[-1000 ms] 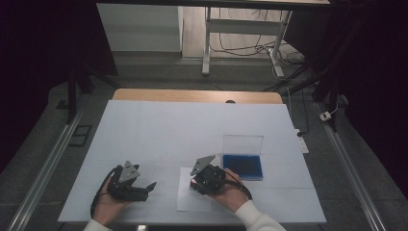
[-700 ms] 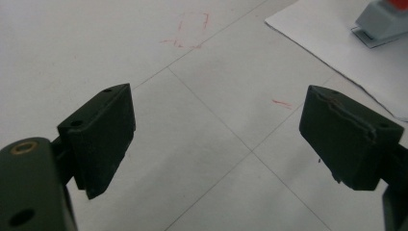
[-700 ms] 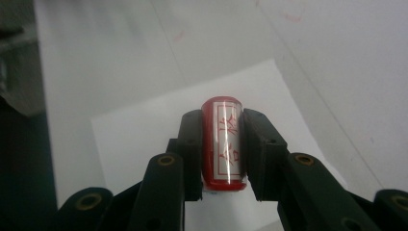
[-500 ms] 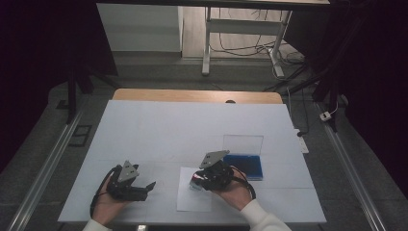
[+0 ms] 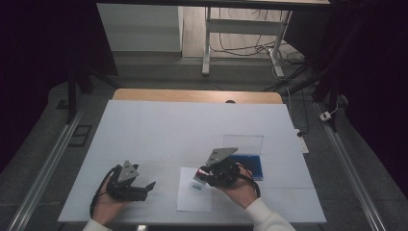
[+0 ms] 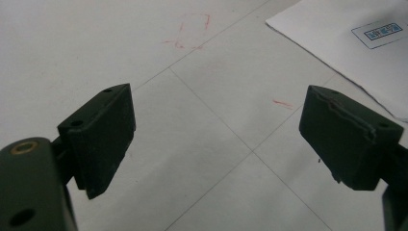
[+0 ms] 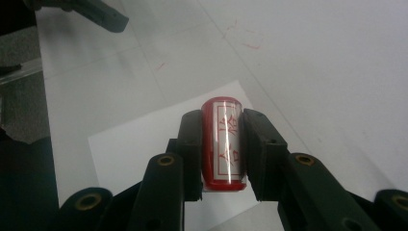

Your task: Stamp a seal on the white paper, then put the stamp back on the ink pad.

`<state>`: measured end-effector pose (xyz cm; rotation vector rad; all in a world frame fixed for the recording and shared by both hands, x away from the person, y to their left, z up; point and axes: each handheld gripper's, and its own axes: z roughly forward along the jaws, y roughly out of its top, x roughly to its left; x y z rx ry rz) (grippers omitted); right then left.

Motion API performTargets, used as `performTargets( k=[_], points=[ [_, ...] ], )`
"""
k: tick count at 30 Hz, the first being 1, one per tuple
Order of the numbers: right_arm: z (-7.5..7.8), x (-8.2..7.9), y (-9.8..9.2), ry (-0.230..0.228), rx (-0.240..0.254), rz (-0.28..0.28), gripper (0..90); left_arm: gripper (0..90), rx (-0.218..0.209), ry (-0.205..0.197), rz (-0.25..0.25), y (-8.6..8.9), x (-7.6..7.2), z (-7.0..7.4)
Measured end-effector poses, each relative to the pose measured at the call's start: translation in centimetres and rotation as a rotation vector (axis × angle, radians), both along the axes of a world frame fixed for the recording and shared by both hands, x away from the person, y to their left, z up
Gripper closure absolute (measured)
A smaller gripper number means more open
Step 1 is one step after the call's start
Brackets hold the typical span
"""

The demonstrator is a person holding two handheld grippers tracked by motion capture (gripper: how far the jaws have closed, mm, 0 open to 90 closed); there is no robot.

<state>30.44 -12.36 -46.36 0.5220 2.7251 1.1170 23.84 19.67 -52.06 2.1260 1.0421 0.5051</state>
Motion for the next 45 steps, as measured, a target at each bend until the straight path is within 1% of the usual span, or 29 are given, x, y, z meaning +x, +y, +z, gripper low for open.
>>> performTargets(
  k=[7,10,12,13,19,21,27,31,34,35,36,38,42,45],
  points=[
    [0.8,0.3,-1.1,-0.024,0.012,-0.026,69.4,13.1,0.004,0.002,0.000,0.0,0.0,-0.1],
    [1.1,0.4,-1.6,-0.048,0.009,-0.032,69.4,13.1,0.005,-0.004,0.003,0.0,0.0,0.0],
    [1.3,0.5,-1.9,-0.057,0.004,-0.042,69.4,13.1,0.006,-0.005,0.002,0.0,0.0,0.0],
    [1.4,0.6,-2.0,-0.060,0.013,-0.046,69.4,13.1,0.004,-0.006,0.002,0.1,0.0,0.0],
    [1.8,1.3,-3.4,-0.066,0.025,-0.088,69.4,13.1,0.001,-0.010,0.006,0.2,0.0,0.0],
    [2.0,1.5,-3.8,-0.073,0.015,-0.105,69.4,13.1,0.001,-0.010,0.006,0.2,0.0,0.0],
    [2.3,1.9,-4.9,-0.093,0.007,-0.144,69.4,13.1,0.001,-0.010,0.006,0.1,0.0,0.0],
    [2.4,2.2,-5.6,-0.093,0.002,-0.168,69.5,13.1,0.002,-0.010,0.006,0.1,0.0,0.0],
    [2.4,2.4,-6.0,-0.101,-0.005,-0.181,69.4,13.1,0.003,-0.009,0.006,0.1,0.0,0.0],
    [2.5,2.4,-6.2,-0.098,-0.008,-0.194,69.4,13.1,0.003,-0.009,0.005,0.1,0.0,0.0],
    [2.6,2.6,-6.5,-0.105,-0.011,-0.198,69.4,13.1,0.002,-0.009,0.005,0.1,0.0,0.1],
    [2.7,2.7,-7.0,-0.105,-0.004,-0.224,69.4,13.2,0.003,-0.008,0.005,0.1,0.0,0.0],
    [2.8,3.1,-7.9,-0.104,-0.007,-0.250,69.4,13.2,0.004,-0.007,0.004,0.1,0.0,0.0],
    [2.8,3.4,-8.4,-0.106,-0.021,-0.266,69.4,13.2,0.005,-0.005,0.005,0.1,0.0,0.0]
  ],
)
